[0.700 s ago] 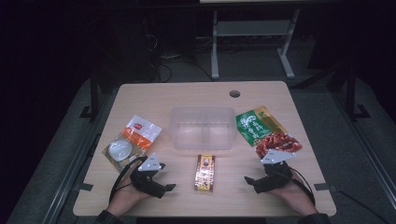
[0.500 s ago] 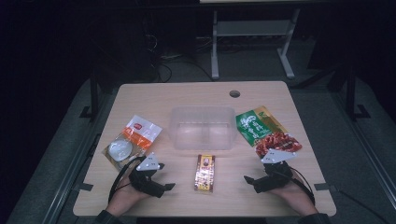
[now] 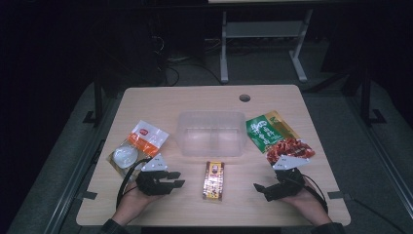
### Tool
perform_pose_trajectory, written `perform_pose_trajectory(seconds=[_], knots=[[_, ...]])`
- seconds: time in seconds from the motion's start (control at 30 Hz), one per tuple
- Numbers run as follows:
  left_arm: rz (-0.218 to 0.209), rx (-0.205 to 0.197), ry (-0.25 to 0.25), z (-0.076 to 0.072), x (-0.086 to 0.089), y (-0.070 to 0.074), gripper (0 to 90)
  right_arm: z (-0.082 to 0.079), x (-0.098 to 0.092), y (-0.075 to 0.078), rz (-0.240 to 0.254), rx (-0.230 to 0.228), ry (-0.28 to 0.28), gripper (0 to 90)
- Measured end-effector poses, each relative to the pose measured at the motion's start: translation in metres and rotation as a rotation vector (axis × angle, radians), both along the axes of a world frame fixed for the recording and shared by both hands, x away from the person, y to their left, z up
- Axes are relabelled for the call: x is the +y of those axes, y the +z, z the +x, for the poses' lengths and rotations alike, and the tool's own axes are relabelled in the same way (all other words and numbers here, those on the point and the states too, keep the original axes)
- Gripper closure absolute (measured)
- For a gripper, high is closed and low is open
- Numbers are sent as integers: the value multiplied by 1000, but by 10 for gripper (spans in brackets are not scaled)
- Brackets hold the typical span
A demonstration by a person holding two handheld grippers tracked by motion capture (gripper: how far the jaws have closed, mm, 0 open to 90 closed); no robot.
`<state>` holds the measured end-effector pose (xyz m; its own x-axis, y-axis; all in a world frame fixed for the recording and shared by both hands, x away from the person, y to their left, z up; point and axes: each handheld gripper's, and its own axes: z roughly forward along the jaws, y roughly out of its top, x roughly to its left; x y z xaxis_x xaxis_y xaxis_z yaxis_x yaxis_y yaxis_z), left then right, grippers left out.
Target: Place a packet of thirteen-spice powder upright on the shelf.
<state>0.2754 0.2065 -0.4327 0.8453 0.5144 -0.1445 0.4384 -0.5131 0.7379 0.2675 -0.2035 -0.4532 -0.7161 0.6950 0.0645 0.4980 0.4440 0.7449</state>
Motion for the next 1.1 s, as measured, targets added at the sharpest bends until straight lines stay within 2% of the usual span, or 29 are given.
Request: perform_pose_trajectory(seconds=[0.13,0.17,0.23,0.37,0.43,0.67,0.97,1.1], knots=[[-8,9,-31,2,-11,4,875,1,1,-1,4,5,-2,5],[-9,12,-38,2,-14,6,895,1,1,-1,6,6,-4,6],[-5,-4,-64,3,-18,10,896,1,1,-1,4,5,-2,5],[-34,2,-73,4,-25,13,897,2,0,-2,2,7,2,6],[-54,4,-100,6,-32,14,897,1,0,-2,2,8,2,6],[-49,-9,-141,9,-56,16,897,1,1,-2,13,11,2,6],[-41,-5,-208,7,-89,11,898,1,1,-1,19,8,5,6],[-36,10,-232,5,-102,7,898,1,1,-1,22,10,5,6]])
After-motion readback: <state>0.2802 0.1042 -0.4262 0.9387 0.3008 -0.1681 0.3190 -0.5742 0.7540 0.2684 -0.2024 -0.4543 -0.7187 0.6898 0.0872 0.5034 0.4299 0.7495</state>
